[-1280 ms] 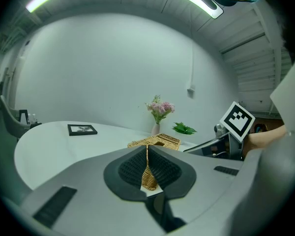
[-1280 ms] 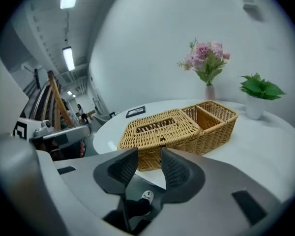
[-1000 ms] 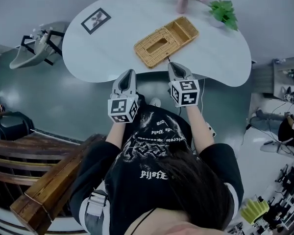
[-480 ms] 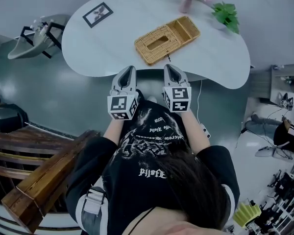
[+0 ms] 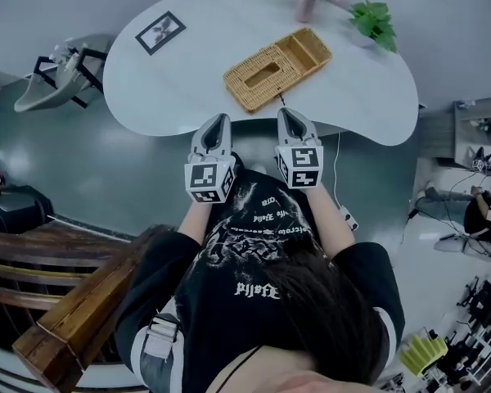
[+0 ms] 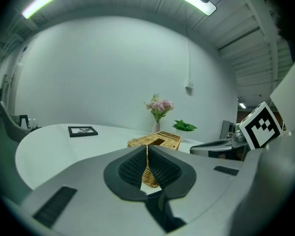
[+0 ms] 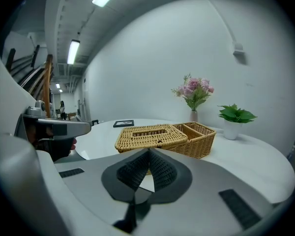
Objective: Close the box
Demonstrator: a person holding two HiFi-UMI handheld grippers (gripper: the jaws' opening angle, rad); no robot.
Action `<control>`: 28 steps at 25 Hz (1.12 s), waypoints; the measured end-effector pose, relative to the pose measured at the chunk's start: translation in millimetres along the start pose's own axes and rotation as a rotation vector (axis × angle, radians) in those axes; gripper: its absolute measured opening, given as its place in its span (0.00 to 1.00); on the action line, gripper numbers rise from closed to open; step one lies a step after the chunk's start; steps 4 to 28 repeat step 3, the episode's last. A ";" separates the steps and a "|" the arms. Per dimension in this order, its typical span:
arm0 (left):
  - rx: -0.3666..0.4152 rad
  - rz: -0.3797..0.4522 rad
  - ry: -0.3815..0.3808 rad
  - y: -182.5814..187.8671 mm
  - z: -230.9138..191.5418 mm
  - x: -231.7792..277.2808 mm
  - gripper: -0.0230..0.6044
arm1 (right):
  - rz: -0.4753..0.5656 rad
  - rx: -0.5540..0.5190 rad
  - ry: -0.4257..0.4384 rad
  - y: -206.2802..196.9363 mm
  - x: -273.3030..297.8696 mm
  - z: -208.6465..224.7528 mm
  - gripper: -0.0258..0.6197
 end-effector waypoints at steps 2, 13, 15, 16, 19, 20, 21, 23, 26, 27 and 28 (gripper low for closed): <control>-0.002 -0.001 -0.004 0.2 -0.2 1.9 0.08 | 0.001 0.004 -0.003 0.3 1.1 0.9 0.08; -0.003 -0.001 -0.006 0.4 -0.5 2.7 0.08 | 0.002 0.005 -0.004 0.5 1.6 1.1 0.08; -0.003 -0.001 -0.006 0.4 -0.5 2.7 0.08 | 0.002 0.005 -0.004 0.5 1.6 1.1 0.08; -0.003 -0.001 -0.006 0.4 -0.5 2.7 0.08 | 0.002 0.005 -0.004 0.5 1.6 1.1 0.08; -0.003 -0.001 -0.006 0.4 -0.5 2.7 0.08 | 0.002 0.005 -0.004 0.5 1.6 1.1 0.08; -0.003 -0.001 -0.006 0.4 -0.5 2.7 0.08 | 0.002 0.005 -0.004 0.5 1.6 1.1 0.08; -0.003 -0.001 -0.006 0.4 -0.5 2.7 0.08 | 0.002 0.005 -0.004 0.5 1.6 1.1 0.08; -0.003 -0.001 -0.006 0.4 -0.5 2.7 0.08 | 0.002 0.005 -0.004 0.5 1.6 1.1 0.08; -0.003 -0.001 -0.006 0.4 -0.5 2.7 0.08 | 0.002 0.005 -0.004 0.5 1.6 1.1 0.08; -0.003 -0.001 -0.006 0.4 -0.5 2.7 0.08 | 0.002 0.005 -0.004 0.5 1.6 1.1 0.08; -0.003 -0.001 -0.006 0.4 -0.5 2.7 0.08 | 0.002 0.005 -0.004 0.5 1.6 1.1 0.08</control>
Point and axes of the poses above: the fingertips, and each gripper's own axes: x forward along the fingers, z to its right, y out of its top, the point moved 10 cm from there along -x, backward along the fingers, and after that the axes turned 11 degrees about y, right-handed, at the moved point
